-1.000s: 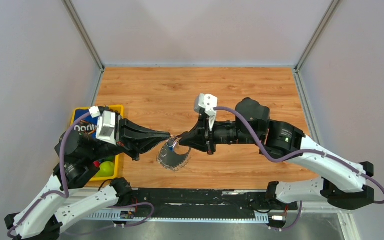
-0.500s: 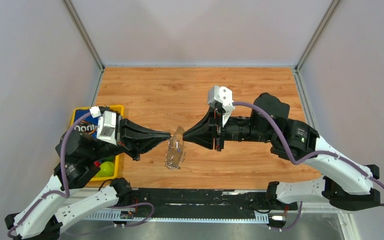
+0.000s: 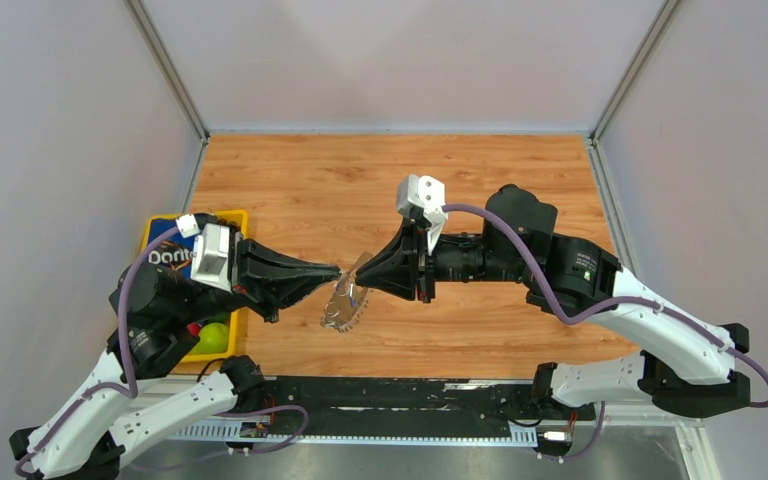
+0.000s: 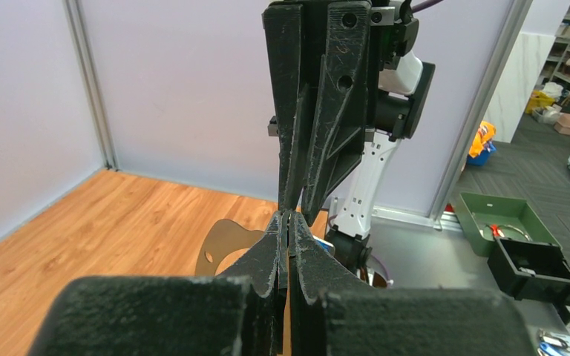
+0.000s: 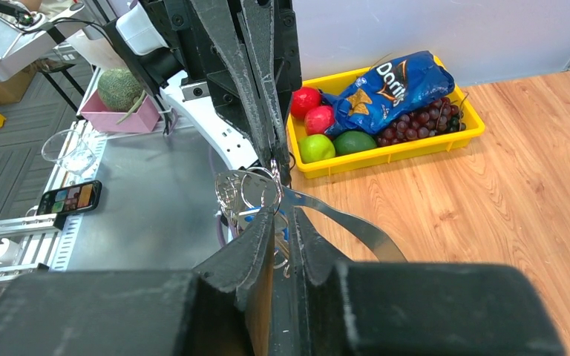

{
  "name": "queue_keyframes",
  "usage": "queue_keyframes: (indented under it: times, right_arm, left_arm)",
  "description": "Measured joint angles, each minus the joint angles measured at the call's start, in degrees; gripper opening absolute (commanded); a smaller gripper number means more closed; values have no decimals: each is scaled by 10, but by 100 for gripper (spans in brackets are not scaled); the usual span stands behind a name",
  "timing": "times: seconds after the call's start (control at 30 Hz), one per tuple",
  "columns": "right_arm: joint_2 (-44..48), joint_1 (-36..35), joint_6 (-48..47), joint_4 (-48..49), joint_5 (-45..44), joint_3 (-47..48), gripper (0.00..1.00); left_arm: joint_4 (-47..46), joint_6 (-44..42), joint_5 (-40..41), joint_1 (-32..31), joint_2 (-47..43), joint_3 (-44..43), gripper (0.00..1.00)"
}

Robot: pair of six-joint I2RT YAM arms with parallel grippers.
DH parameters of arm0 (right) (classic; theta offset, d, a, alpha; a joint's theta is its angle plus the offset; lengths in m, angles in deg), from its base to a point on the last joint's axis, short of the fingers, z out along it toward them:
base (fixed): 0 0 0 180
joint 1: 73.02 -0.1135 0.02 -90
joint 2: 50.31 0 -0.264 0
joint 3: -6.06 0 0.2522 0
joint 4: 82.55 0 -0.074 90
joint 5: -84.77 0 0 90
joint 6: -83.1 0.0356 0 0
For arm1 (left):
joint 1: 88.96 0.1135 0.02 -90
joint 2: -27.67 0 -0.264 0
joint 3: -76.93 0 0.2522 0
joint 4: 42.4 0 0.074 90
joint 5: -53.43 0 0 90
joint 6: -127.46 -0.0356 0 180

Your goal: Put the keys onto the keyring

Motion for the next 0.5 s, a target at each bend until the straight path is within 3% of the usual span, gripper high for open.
queue_keyframes:
  times: [0.5]
  right_arm:
    - [0, 0, 3, 14, 0, 0, 15]
  left_arm:
    - [-10, 1, 0, 0, -2, 2, 0]
